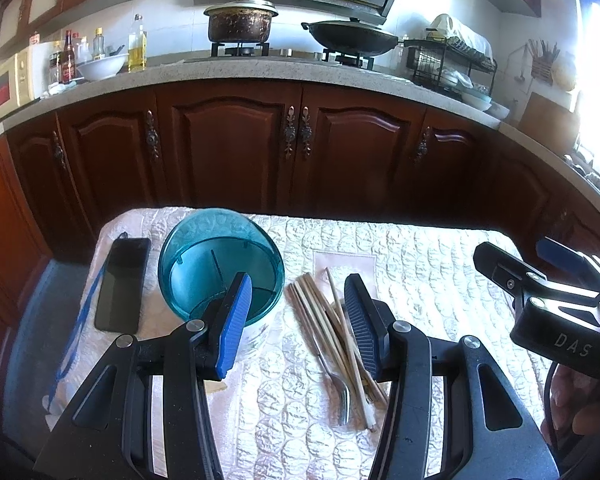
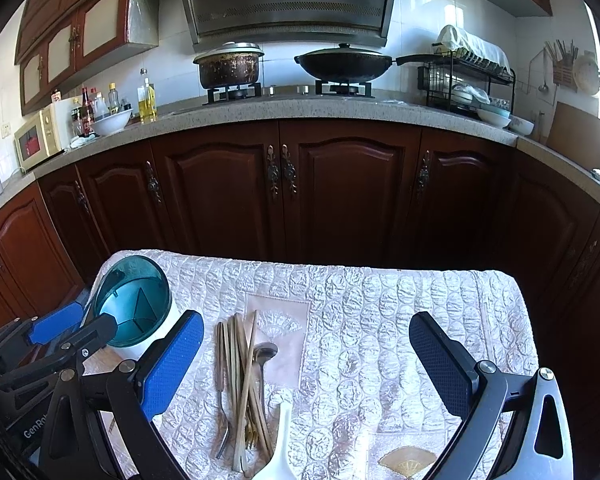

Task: Organize utensils
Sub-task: 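Grasp a wooden-handled fork with the left gripper while the right gripper grasps a chopstick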

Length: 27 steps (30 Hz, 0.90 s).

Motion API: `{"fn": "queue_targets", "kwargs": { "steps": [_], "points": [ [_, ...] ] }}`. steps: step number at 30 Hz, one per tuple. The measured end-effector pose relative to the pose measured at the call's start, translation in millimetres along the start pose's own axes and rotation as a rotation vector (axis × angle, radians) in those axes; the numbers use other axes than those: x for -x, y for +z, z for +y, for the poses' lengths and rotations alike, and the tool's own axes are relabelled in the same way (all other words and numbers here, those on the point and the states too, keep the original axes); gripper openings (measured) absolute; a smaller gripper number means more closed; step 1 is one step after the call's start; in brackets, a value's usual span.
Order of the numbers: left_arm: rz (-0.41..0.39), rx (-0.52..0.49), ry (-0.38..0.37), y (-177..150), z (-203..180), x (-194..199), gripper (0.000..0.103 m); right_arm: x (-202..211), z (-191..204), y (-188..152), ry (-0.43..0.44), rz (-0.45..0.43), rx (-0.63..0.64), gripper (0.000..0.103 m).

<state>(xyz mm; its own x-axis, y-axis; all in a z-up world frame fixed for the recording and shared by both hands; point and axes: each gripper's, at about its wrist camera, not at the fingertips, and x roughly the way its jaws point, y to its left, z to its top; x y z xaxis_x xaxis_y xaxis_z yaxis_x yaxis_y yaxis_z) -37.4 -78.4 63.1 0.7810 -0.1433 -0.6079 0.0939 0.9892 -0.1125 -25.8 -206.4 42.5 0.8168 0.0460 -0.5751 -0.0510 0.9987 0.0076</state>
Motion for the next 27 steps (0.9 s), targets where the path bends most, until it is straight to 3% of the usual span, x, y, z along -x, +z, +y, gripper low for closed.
{"fn": "queue_targets", "kwargs": {
  "steps": [5,10,15,18,23,27],
  "points": [
    [0.053,0.021,-0.021,-12,11,-10,0.048,-14,-2,-7,0.021,0.038,0.015,0.102],
    [0.136,0.041,-0.021,-36,25,-29,0.048,-53,-2,-20,0.145,0.138,0.044,0.099],
    [0.186,0.05,-0.015,-49,29,-43,0.048,-111,15,-33,0.235,0.271,0.1,0.08],
    [0.205,0.057,-0.018,-52,30,-49,0.048,-143,32,-43,0.295,0.348,0.136,0.074],
    [0.225,0.05,-0.019,-54,28,-59,0.048,-189,52,-63,0.3,0.46,0.168,0.055],
    [0.24,0.046,-0.029,-57,24,-71,0.048,-201,36,-75,0.293,0.489,0.102,0.04]
  ]
}}
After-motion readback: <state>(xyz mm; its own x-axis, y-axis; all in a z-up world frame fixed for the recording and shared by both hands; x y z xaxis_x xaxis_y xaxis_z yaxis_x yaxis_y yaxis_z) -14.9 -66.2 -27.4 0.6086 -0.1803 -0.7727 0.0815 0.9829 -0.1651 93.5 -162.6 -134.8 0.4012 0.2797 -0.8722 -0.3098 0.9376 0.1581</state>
